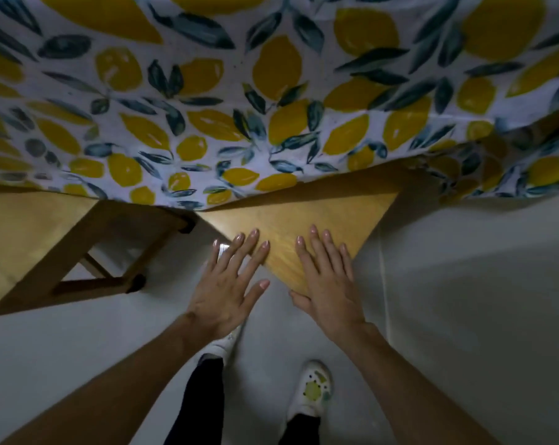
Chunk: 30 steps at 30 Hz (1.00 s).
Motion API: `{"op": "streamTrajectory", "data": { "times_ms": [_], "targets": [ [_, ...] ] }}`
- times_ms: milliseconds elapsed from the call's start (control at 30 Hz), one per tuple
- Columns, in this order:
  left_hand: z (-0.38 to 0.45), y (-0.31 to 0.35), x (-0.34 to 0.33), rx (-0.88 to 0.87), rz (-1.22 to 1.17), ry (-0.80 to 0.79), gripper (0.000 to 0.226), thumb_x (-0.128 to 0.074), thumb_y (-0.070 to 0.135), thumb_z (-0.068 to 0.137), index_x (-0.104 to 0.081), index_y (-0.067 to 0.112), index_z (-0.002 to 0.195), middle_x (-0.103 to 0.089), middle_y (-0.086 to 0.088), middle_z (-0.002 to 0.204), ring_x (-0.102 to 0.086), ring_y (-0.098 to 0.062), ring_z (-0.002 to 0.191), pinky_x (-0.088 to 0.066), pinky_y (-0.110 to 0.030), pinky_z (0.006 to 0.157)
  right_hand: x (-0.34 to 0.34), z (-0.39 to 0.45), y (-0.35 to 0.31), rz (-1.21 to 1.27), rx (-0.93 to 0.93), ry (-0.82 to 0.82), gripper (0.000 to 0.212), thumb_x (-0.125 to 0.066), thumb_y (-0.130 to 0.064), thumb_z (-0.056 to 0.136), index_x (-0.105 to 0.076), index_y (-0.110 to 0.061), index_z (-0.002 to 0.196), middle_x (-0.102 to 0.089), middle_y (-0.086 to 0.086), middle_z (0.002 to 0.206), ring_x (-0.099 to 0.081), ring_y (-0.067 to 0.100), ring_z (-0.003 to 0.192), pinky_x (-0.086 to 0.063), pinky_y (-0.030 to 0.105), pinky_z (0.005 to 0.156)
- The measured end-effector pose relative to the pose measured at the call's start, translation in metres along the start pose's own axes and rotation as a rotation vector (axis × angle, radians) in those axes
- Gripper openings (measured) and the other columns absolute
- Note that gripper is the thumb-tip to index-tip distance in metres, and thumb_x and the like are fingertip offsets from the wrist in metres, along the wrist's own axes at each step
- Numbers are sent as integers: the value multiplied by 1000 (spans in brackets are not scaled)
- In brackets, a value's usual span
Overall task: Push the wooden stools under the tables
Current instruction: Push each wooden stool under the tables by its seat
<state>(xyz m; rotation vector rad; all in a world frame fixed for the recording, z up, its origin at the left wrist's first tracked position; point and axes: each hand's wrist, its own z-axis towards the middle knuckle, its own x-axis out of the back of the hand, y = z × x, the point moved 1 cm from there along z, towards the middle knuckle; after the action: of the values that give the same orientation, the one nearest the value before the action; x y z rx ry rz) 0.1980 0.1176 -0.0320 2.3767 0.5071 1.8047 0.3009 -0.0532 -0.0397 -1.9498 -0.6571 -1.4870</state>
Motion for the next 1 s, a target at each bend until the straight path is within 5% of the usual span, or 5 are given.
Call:
{"op": "streamTrajectory", "data": {
  "times_ms": [167,300,500,667,1000],
  "targets": [
    [-36,68,-31,79,6,33,58,-23,45,98,-18,22,151,-24,-6,157,-32,-23,139,-18,-50,114,5,-29,66,-59,250,-170,112,-82,-54,55,-27,-20,147,-25,10,158,-19,29,146,-21,51,117],
    [-36,80,-30,-74,83,20,56,-30,43,99,-26,18,149,-43,-6,147,-49,-23,125,-19,-42,115,17,-43,104,4,344,-247,98,-69,-45,71,-17,-27,152,0,-1,163,8,19,150,-2,48,121],
    [-7,31,-26,188,191,67,84,-22,75,84,-12,26,151,-4,-16,160,3,-41,145,1,-56,114,1,-46,71,98,120,-134,108,-46,-78,78,-5,-15,155,5,12,163,7,25,150,1,44,121],
    [11,36,-29,138,234,52,83,-15,74,86,-14,23,151,-6,-22,158,1,-48,143,-9,-60,113,1,-32,90,-2,143,-93,107,-38,-83,78,-8,-15,154,-2,11,163,1,24,150,-11,46,121],
    [81,60,-22,223,166,93,82,-5,74,85,10,27,150,17,-19,157,17,-44,142,0,-58,116,23,34,156,-56,220,-137,110,-38,-84,76,7,-21,154,15,6,162,17,19,148,4,40,121]
  ]
}}
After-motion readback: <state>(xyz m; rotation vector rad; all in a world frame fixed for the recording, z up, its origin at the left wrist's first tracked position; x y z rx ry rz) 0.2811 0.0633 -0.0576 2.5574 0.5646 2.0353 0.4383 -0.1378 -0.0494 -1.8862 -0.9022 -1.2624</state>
